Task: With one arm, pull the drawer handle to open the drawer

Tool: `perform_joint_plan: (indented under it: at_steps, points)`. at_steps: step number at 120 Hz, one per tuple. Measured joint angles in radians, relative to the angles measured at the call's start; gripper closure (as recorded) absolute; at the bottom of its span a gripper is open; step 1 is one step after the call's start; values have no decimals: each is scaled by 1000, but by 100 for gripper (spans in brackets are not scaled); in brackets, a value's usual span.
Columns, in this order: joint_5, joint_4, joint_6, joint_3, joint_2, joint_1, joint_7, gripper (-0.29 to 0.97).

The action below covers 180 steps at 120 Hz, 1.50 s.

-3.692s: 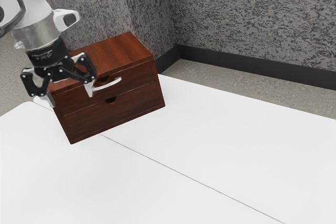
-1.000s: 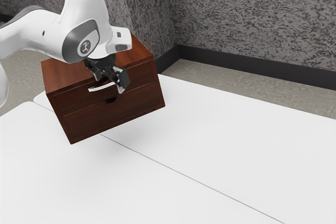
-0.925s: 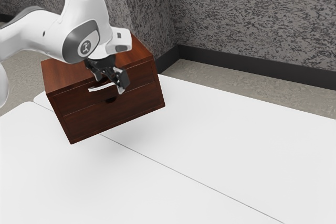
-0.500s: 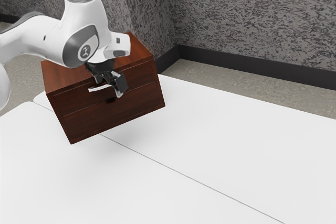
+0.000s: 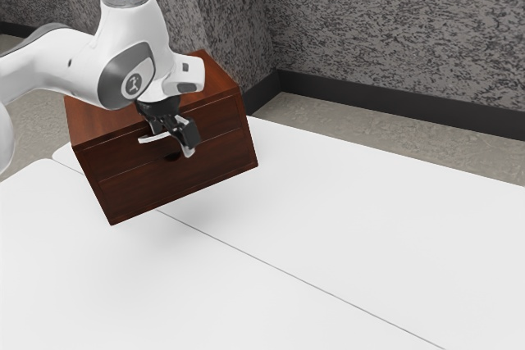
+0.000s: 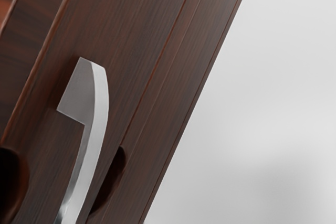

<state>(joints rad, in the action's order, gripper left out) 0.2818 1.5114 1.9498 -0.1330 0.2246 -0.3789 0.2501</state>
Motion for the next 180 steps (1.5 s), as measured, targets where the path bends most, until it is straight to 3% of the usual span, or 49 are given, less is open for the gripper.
perform_joint_plan:
  at_steps: [80,93,115,180]
  points:
    - [-26,62,17,2,-25,5,66,11]
    - [-26,76,18,6,-31,11,92,7]
    - [-25,96,19,7,-50,17,127,23]
    - [-46,152,51,13,-82,30,170,14]
